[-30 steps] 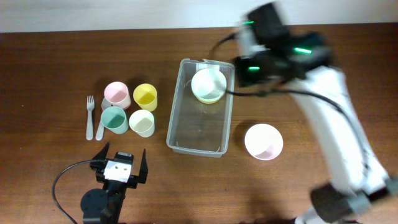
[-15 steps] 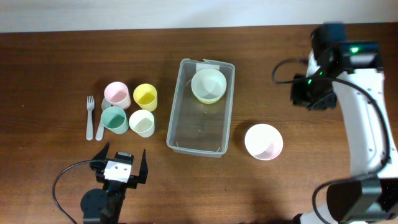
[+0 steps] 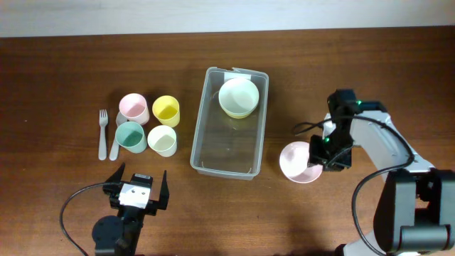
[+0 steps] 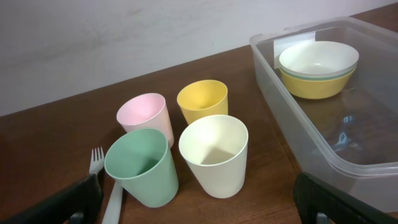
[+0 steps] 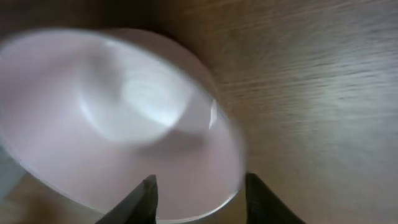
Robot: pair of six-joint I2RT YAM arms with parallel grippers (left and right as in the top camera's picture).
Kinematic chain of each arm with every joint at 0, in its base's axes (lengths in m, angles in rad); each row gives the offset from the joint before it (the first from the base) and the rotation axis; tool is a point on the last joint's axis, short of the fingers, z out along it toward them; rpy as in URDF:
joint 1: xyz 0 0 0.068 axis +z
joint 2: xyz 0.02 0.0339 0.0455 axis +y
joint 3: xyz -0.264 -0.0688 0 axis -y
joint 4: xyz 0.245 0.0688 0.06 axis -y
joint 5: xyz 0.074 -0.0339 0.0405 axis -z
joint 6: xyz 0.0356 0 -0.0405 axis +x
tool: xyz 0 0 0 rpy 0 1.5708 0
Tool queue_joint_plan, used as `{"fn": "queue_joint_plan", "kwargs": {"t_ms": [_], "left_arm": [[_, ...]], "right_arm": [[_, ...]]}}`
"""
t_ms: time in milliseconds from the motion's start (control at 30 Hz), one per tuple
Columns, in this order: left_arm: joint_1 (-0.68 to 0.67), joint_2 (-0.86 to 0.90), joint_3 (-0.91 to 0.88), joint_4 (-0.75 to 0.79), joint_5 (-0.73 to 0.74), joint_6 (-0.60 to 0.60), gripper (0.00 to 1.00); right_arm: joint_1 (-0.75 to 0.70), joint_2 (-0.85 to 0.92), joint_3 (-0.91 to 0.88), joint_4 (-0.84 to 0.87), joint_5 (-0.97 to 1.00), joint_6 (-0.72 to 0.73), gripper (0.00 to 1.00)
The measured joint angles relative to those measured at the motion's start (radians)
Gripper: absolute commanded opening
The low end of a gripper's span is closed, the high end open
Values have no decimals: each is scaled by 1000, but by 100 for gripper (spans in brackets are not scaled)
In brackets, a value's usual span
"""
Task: Pack container
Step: 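Move the right gripper to the pink bowl and grasp its rim, then carry the pink bowl with the right gripper and stack it on top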
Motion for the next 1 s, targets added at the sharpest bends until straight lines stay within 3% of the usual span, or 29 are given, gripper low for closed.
{"fn": "queue_joint_plan", "kwargs": {"t_ms": [233,300,400,600,767,1000], "left_arm": [[0,0,0,0,0,0,100],[0,0,0,0,0,0,100],[0,0,0,0,0,0,100],[0,0,0,0,0,0,100],[0,0,0,0,0,0,100],[0,0,0,0,0,0,100]], "right_arm": [[0,0,-126,112,-23,9,44],[0,0,-140,115,-25,8,24],[0,0,-144,146,-26,13,4],[0,0,-142,236,-61,16,4],[0,-5,-78,175,-117,16,4],[0,-121,301,-22,-148,39,4]]}}
